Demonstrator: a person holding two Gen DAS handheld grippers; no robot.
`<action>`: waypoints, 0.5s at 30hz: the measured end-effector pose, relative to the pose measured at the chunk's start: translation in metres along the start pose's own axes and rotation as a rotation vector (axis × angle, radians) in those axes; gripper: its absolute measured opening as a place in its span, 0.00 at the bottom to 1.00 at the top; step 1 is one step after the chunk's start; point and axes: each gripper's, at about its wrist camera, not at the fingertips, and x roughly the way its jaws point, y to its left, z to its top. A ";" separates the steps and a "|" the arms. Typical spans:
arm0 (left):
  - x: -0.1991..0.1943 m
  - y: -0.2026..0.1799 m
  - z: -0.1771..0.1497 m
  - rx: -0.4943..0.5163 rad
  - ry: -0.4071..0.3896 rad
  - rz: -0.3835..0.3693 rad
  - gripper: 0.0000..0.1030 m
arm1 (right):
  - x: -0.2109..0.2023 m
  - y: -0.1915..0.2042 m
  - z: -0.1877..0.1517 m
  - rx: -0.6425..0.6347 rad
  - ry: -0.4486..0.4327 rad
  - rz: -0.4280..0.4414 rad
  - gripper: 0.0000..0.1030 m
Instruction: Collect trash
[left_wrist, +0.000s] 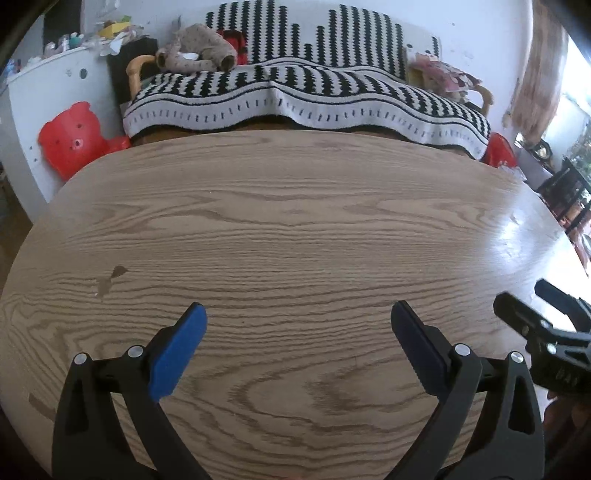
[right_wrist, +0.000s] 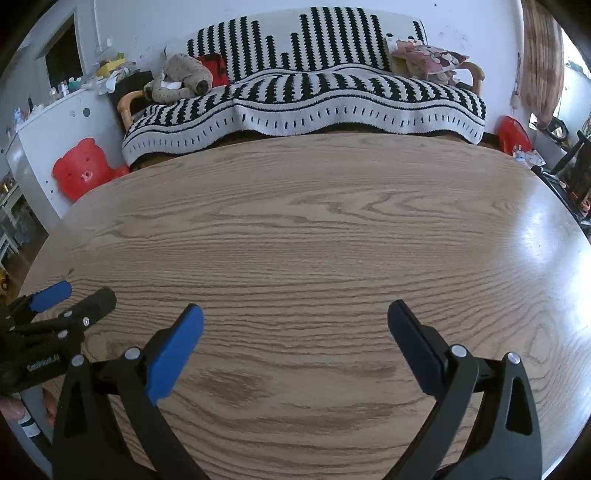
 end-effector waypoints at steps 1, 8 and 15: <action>0.000 0.000 0.000 -0.006 0.002 -0.006 0.94 | 0.000 0.000 0.000 -0.001 0.002 -0.001 0.93; 0.004 -0.013 -0.002 -0.011 0.027 -0.017 0.94 | -0.002 -0.002 -0.002 0.001 -0.003 -0.001 0.93; 0.001 -0.025 -0.002 -0.008 0.021 -0.025 0.94 | -0.006 -0.006 -0.005 0.008 -0.009 -0.004 0.93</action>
